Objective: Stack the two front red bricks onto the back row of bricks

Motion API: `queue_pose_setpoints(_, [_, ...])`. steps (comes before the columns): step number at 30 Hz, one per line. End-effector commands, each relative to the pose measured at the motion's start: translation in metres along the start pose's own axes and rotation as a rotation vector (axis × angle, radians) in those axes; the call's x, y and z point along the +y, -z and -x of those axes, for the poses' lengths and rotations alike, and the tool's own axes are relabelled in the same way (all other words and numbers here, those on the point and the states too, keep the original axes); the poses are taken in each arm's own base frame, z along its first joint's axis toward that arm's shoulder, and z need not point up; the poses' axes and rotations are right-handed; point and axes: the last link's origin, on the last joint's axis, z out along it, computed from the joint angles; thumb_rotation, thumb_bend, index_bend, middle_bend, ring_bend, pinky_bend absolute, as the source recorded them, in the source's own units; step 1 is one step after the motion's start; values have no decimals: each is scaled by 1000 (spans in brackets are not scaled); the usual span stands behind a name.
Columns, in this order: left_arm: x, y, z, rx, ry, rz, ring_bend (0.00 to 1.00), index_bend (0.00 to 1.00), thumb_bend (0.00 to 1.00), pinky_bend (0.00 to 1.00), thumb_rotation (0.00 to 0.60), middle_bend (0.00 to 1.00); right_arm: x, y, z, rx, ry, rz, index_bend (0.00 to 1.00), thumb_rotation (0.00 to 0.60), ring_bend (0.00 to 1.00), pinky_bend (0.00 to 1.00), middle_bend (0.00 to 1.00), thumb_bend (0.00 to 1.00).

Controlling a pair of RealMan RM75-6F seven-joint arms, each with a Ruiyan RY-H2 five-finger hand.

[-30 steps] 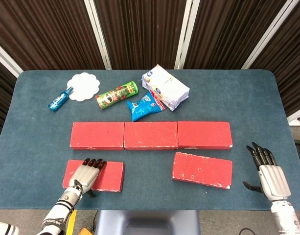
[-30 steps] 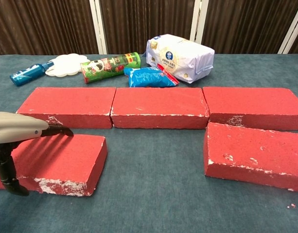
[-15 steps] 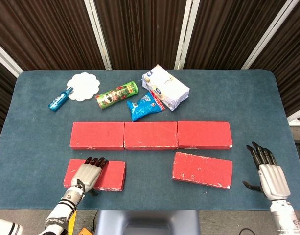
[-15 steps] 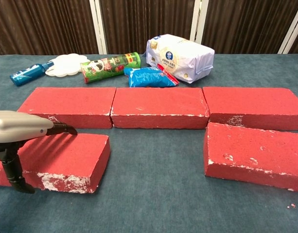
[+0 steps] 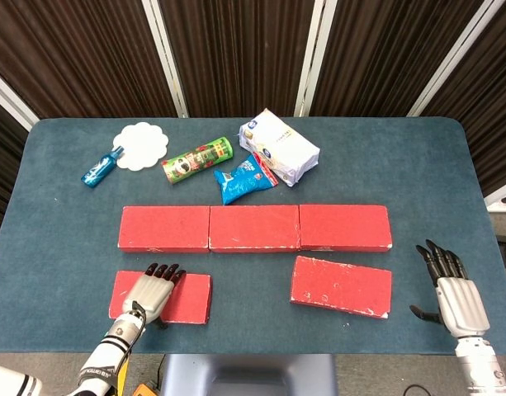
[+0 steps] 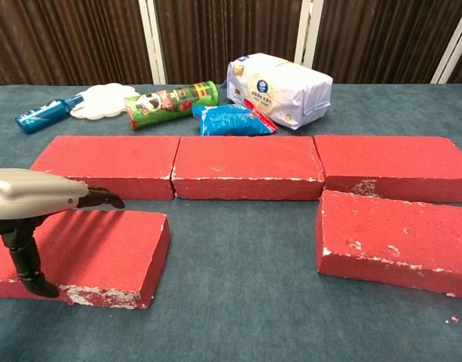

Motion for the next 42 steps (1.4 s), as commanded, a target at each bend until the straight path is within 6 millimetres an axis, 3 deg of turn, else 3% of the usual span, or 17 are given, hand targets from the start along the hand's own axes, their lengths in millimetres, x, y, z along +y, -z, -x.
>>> queue_pose_setpoints(1, [1,-1,1,-4,-2,0,0,0,0,43,600,0,0,0,0,-2,1,0,144,600,9,0,73,0])
queue_pose_setpoints(12, [-2,-7,1,-14,-18,-15,0,0,7,79,600,0,-1,1,-1,5,-2,-2,149,600,7,0,72,0])
queue_pose_setpoints(21, [-4,-12,2,-23,-22,-30,0,0,170,94,600,0,-2,1,0,2,0,-4,149,600,7,0,73,0])
queue_pose_setpoints(35, [-8,-15,2,-7,-50,-49,6,0,194,194,600,3,-2,1,1,1,-1,-2,149,600,7,0,73,0])
queue_pose_setpoints(42, [-14,-13,2,-5,-58,-73,55,0,204,235,600,65,-2,1,1,-3,-5,-3,151,600,7,0,73,0])
